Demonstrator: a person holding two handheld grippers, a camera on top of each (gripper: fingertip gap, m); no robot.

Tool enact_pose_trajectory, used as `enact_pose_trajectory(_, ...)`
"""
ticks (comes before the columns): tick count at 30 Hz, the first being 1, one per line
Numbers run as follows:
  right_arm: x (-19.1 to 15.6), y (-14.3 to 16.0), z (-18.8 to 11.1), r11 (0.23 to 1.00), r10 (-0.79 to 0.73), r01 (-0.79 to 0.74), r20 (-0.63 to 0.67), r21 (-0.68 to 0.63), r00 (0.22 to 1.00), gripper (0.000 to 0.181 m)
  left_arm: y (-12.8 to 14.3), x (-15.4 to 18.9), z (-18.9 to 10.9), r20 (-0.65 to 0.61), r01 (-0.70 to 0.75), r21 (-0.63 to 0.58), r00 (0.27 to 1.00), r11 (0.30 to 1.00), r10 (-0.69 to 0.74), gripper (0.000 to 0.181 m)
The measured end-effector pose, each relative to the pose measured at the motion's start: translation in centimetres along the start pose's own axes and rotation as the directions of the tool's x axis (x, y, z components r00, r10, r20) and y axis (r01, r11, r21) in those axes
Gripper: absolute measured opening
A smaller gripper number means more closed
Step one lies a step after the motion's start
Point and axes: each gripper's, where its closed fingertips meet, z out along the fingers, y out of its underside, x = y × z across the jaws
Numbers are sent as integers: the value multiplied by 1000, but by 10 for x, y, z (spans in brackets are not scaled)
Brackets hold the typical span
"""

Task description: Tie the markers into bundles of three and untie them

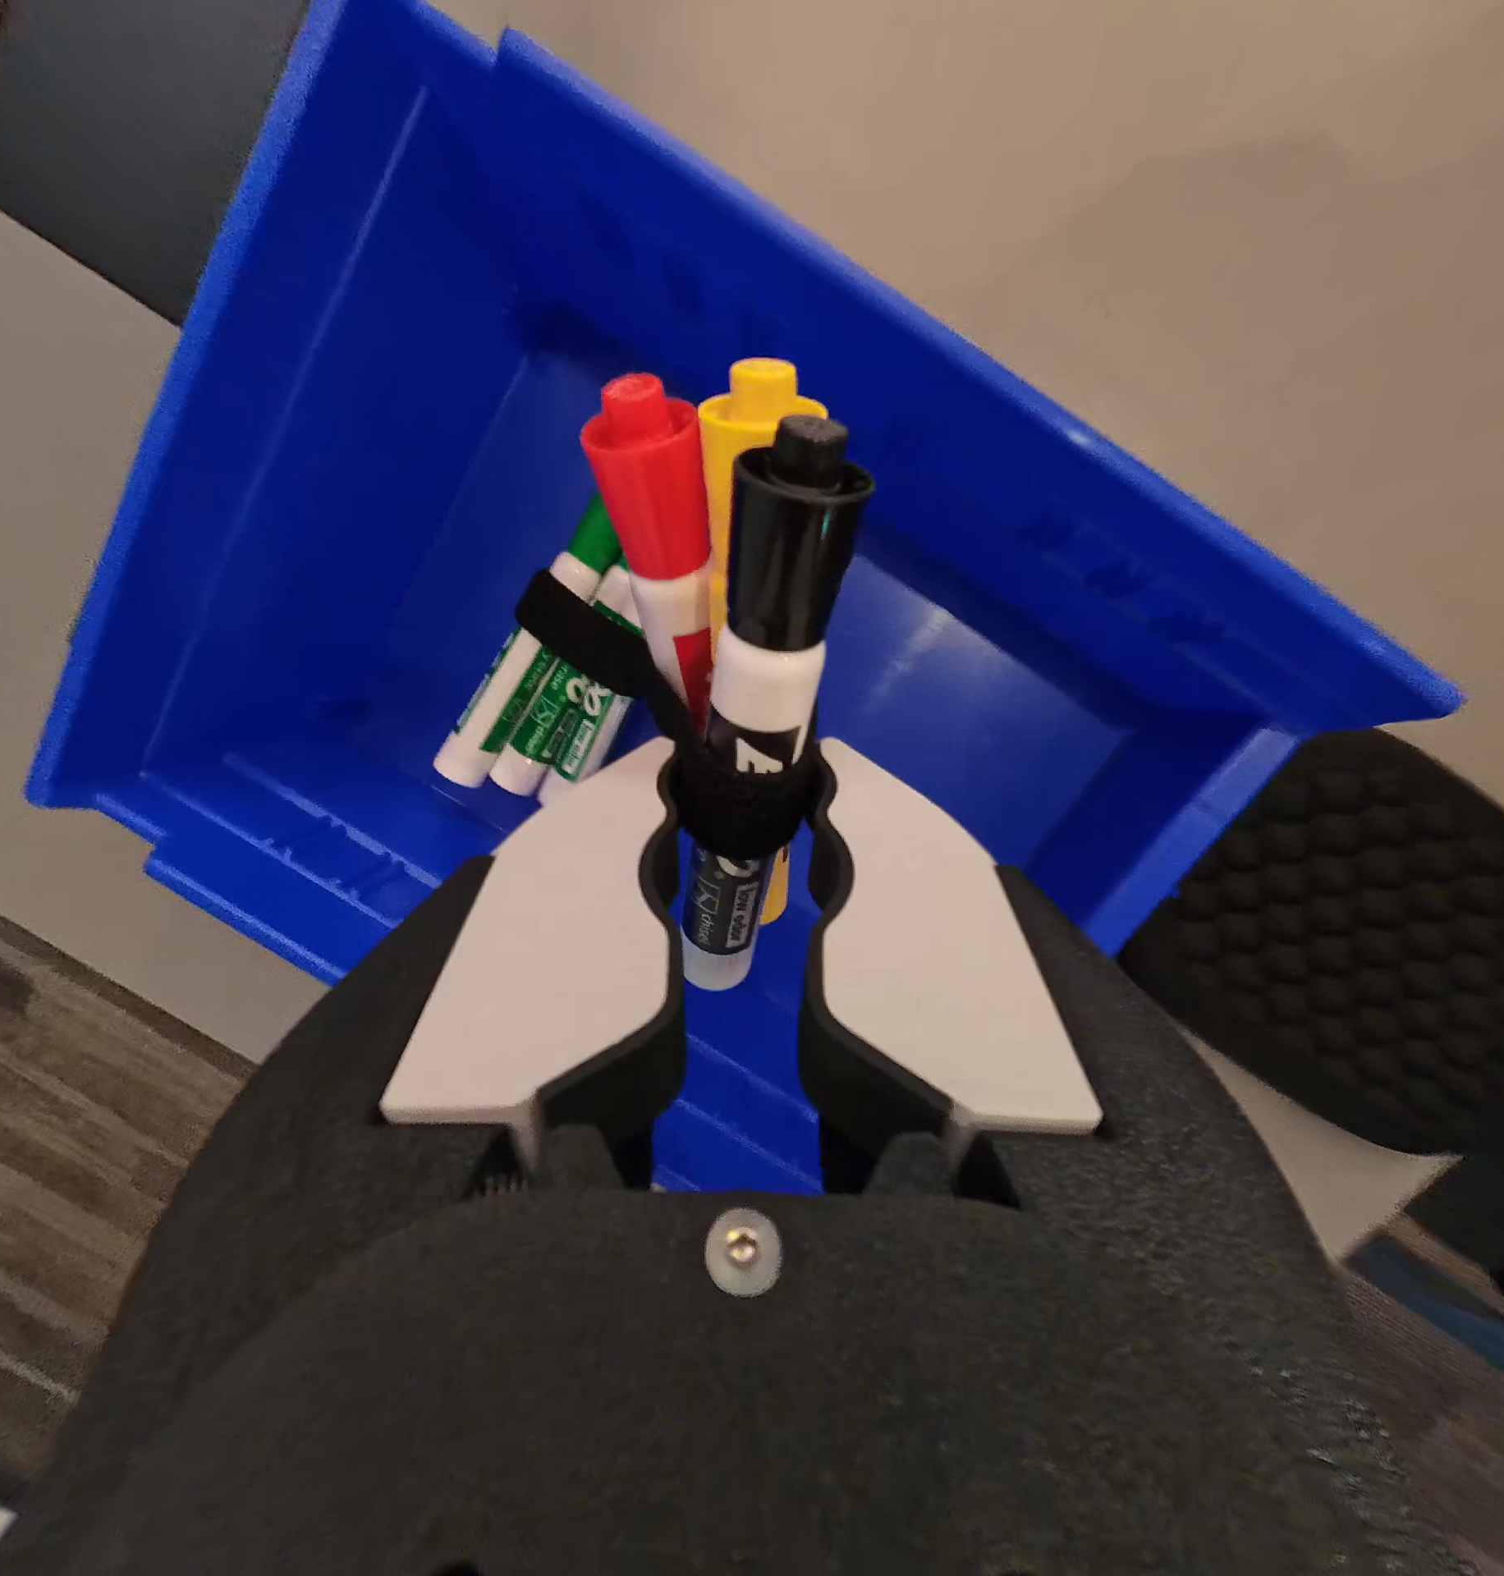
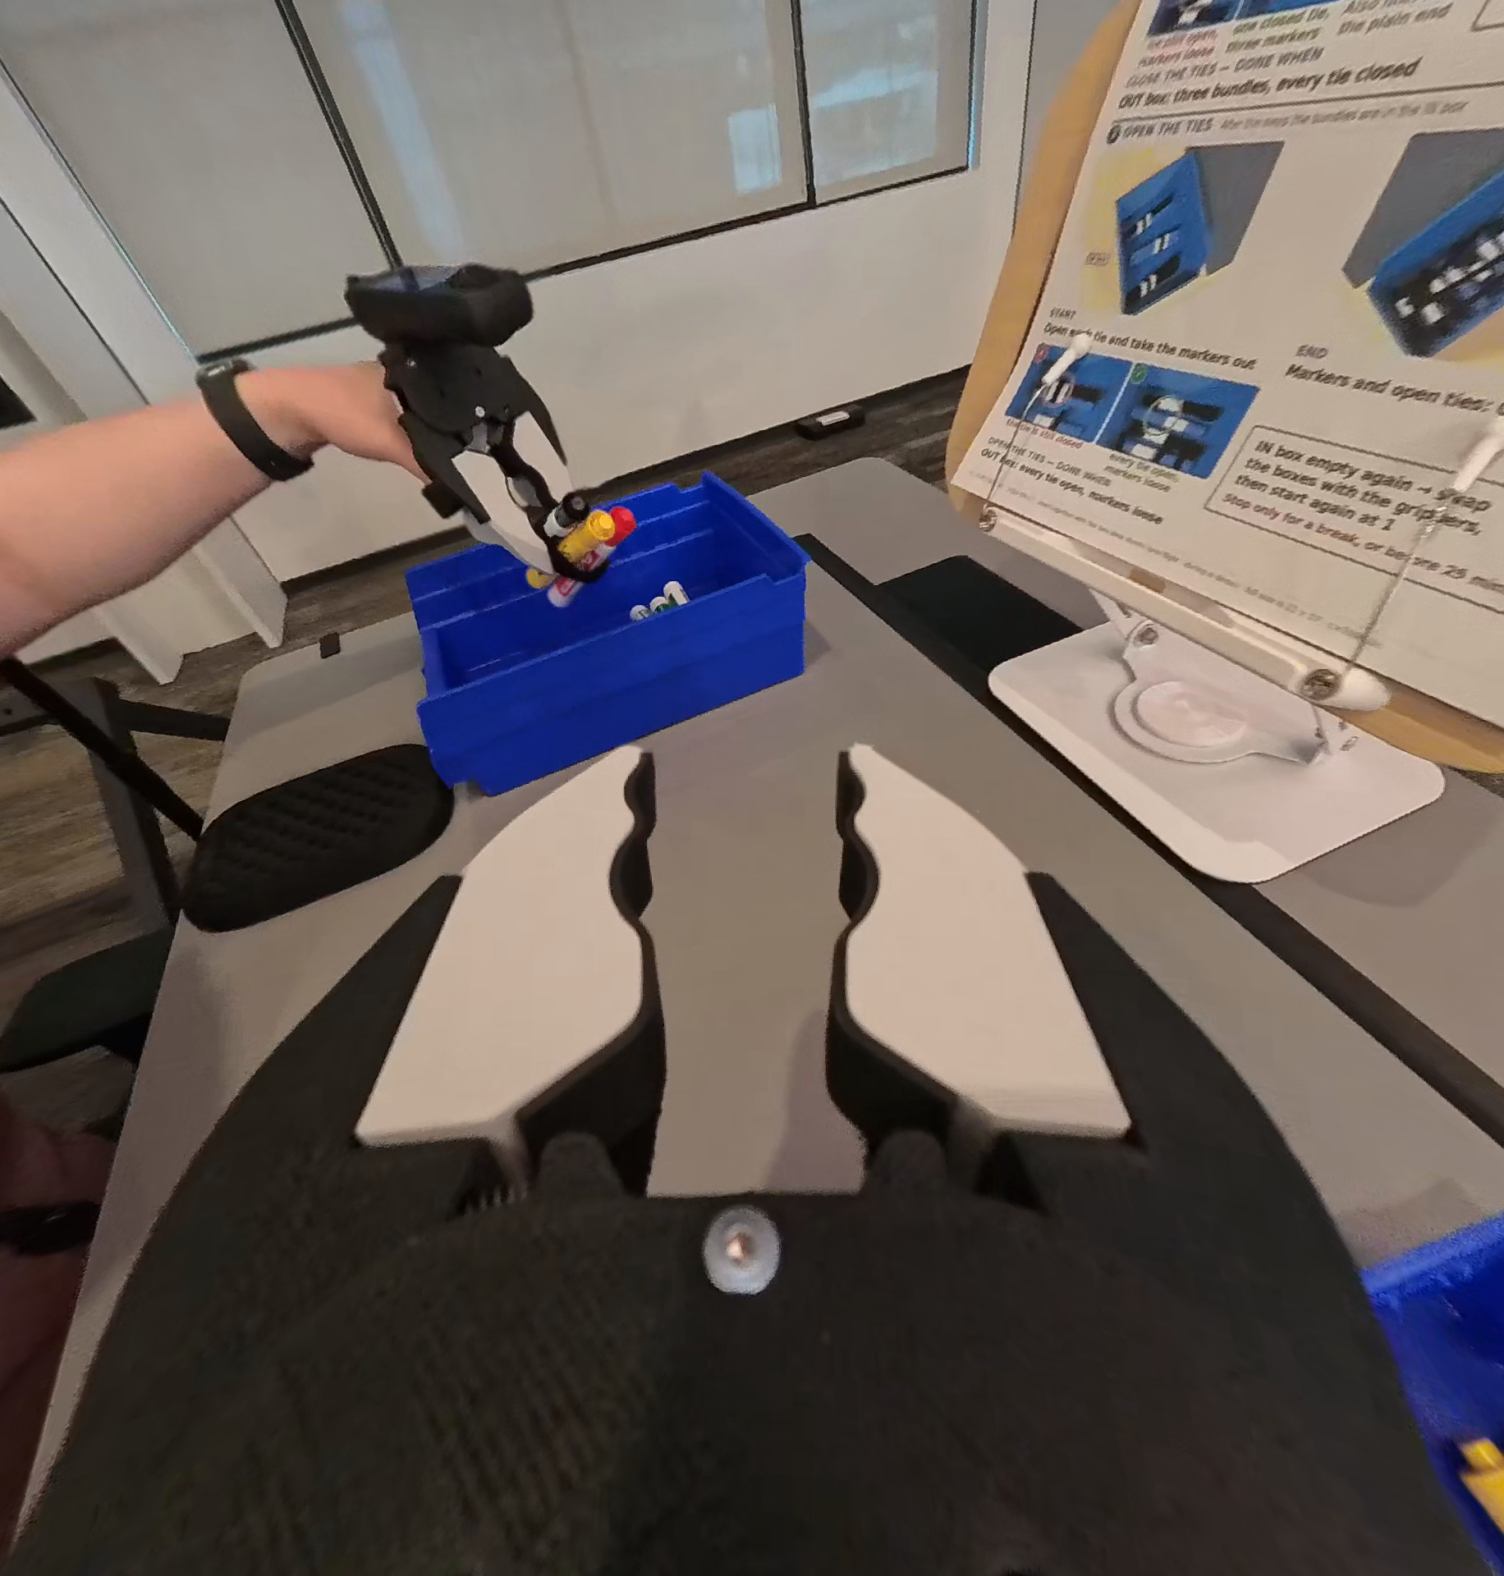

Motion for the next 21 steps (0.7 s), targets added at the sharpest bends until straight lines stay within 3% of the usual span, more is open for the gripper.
enact_pose_trajectory(5, -20, 12, 29, 997, -28, 31, 59, -68, 998, 41, -38, 39, -20, -119, 50, 24, 992, 998, -47, 26)
enact_pose_trajectory(12, -57, 32, 58, 983, -62, 95, 207, -157, 976, 41, -142, 120, -54, -383, 135, 250, 923, 959, -30, 26)
enact_pose_trajectory(16, -73, 33, 53, 986, -34, 80, 296, -146, 955, 43, -192, 170, -61, -539, 168, 384, 839, 908, 72, 26)
enact_pose_trajectory(21, -76, 11, 29, 997, -74, 71, 294, 20, 953, 43, -226, 208, -51, -663, 265, 455, 739, 850, 124, 26)
